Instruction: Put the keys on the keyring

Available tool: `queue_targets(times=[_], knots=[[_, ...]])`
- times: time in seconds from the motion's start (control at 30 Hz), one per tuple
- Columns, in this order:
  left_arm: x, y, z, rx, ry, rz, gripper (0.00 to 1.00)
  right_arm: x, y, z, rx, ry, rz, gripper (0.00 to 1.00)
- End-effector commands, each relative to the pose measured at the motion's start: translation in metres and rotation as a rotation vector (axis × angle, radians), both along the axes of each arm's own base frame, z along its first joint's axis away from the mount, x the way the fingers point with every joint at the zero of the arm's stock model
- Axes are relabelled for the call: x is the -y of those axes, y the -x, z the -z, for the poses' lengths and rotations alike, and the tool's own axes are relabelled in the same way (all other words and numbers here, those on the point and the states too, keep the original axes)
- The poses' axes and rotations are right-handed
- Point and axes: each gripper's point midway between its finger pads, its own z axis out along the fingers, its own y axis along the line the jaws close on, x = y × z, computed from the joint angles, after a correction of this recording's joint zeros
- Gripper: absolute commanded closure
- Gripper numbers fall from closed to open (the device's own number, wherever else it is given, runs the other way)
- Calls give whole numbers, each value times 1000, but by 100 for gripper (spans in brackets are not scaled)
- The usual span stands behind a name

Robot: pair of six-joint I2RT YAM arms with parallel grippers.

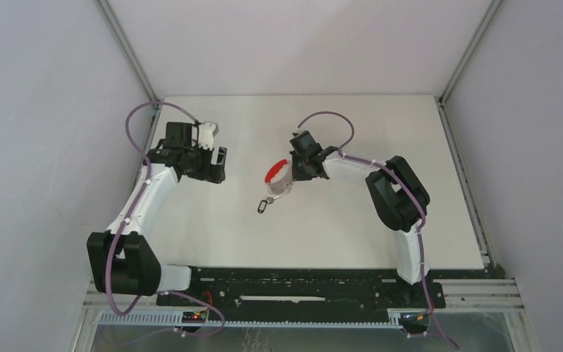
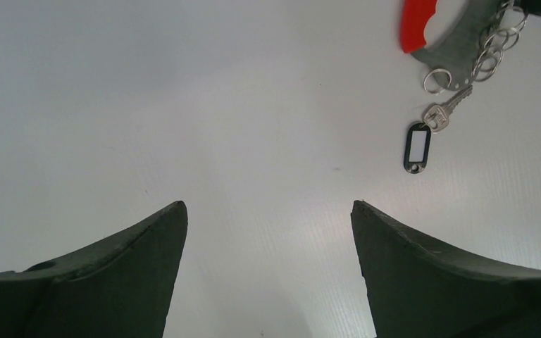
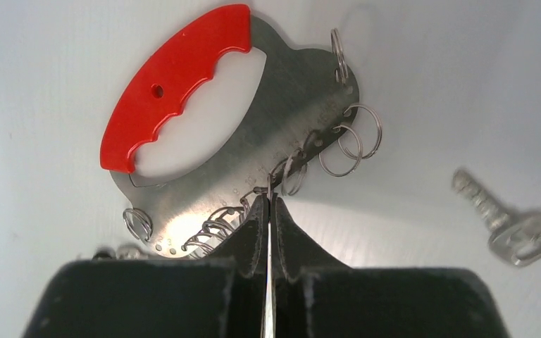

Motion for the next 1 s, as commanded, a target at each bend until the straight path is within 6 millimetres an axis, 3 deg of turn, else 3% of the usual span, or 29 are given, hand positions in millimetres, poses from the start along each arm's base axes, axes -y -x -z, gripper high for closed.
queue_targets(times=[0.0, 0.07, 0.2, 0.33, 0.5, 0.73, 0.97], knots=[[11, -5, -25, 70, 17, 53, 9, -18, 30, -7, -6, -44, -43, 98], [12, -4, -25, 65, 20, 56, 9, -20, 34, -8, -12, -46, -56, 87], [14, -2, -28, 62, 23, 70, 8, -18, 27, -30, 6, -98, -60, 52], [14, 2, -27, 53, 13, 87, 1, -10, 13, -63, 66, -156, -95, 37], [14, 7, -25, 39, 10, 106, 0, 8, -11, -78, 119, -179, -134, 36], [15, 10, -27, 35, 9, 125, 0, 9, -29, -64, 113, -161, -261, 40], [13, 8, -27, 31, -2, 112, 0, -5, -38, -47, 97, -153, -280, 45]])
